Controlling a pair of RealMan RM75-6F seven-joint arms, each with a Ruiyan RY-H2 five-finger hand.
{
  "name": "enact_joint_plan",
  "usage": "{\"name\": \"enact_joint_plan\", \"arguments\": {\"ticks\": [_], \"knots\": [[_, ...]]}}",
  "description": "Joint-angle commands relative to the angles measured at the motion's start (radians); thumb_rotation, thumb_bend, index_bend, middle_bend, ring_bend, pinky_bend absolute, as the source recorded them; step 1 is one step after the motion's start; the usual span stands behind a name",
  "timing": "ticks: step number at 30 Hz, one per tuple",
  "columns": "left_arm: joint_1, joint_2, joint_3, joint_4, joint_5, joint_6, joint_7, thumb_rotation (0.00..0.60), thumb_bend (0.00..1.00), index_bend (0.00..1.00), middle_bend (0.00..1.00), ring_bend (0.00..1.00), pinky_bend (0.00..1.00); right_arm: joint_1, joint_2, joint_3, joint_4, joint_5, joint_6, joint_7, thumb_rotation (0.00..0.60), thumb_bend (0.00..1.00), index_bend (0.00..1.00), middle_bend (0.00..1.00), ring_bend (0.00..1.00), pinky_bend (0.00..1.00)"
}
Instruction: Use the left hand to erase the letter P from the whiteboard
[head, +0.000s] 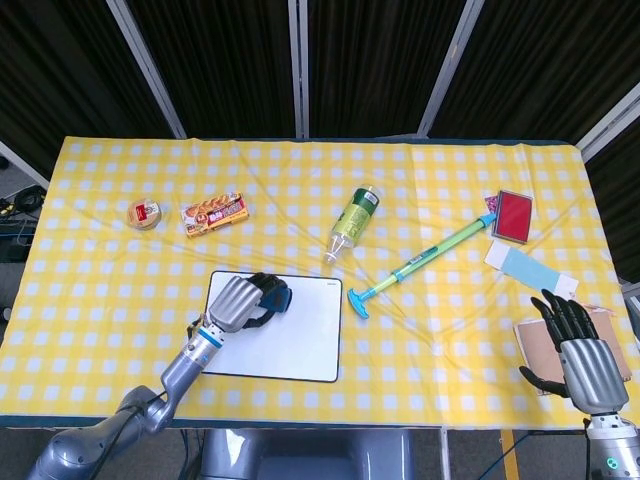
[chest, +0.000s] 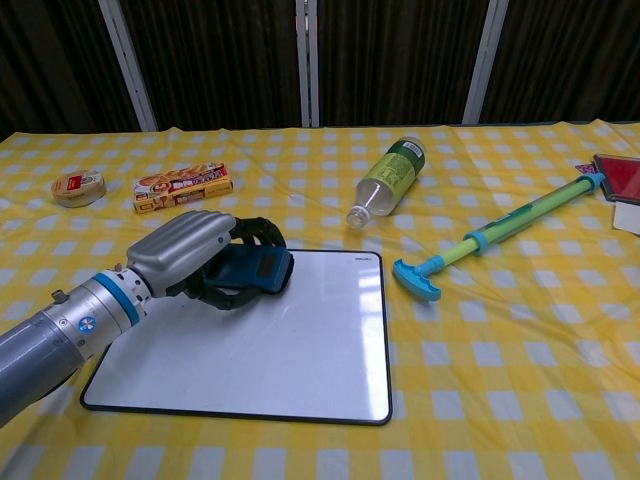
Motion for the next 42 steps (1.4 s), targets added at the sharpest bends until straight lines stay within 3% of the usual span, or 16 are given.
{"name": "enact_joint_plan", "arguments": {"ticks": [1, 9, 18, 24, 28, 34, 39, 42], "knots": [[-0.009, -0.020, -0.001, -0.006, 0.002, -0.001, 0.008, 0.600, 0.76, 0.81, 0.62, 0.55, 0.66, -0.001, 0.001, 0.000, 0.001, 0.000, 0.001, 0.003, 0.600, 0.05, 0.00, 0.00, 0.00, 0.00], [-0.038, -0.045, -0.007, -0.054, 0.019, 0.026, 0.038, 0.600, 0.76, 0.81, 0.62, 0.55, 0.66, -0.005, 0.005, -0.001, 0.004, -0.002, 0.009, 0.012, 0.600, 0.06, 0.00, 0.00, 0.00, 0.00], [-0.010, -0.008, -0.012, -0.029, -0.006, 0.021, 0.026, 0.600, 0.76, 0.81, 0.62, 0.55, 0.66, -0.009, 0.006, -0.004, 0.003, -0.006, 0.016, 0.009, 0.600, 0.06, 0.00, 0.00, 0.00, 0.00], [0.021, 0.118, -0.025, -0.091, -0.020, 0.073, -0.037, 0.600, 0.76, 0.81, 0.62, 0.55, 0.66, -0.011, 0.005, -0.005, 0.001, -0.011, 0.020, 0.004, 0.600, 0.05, 0.00, 0.00, 0.00, 0.00], [0.055, 0.278, -0.015, -0.249, -0.030, 0.072, -0.032, 0.600, 0.76, 0.81, 0.62, 0.55, 0.66, -0.012, 0.005, -0.007, -0.005, -0.023, 0.027, -0.007, 0.600, 0.05, 0.00, 0.00, 0.00, 0.00], [0.124, 0.464, 0.019, -0.481, -0.063, 0.052, 0.112, 0.600, 0.74, 0.74, 0.57, 0.52, 0.60, -0.014, 0.004, -0.012, -0.014, -0.039, 0.038, -0.023, 0.600, 0.06, 0.00, 0.00, 0.00, 0.00], [0.198, 0.579, 0.079, -0.600, -0.113, -0.002, 0.247, 0.600, 0.50, 0.61, 0.45, 0.42, 0.52, -0.011, -0.004, -0.020, -0.020, -0.061, 0.034, -0.046, 0.600, 0.06, 0.00, 0.00, 0.00, 0.00], [0.231, 0.604, 0.095, -0.627, -0.123, -0.003, 0.273, 0.600, 0.46, 0.55, 0.40, 0.38, 0.50, -0.008, -0.011, -0.025, -0.024, -0.071, 0.030, -0.066, 0.600, 0.05, 0.00, 0.00, 0.00, 0.00]]}}
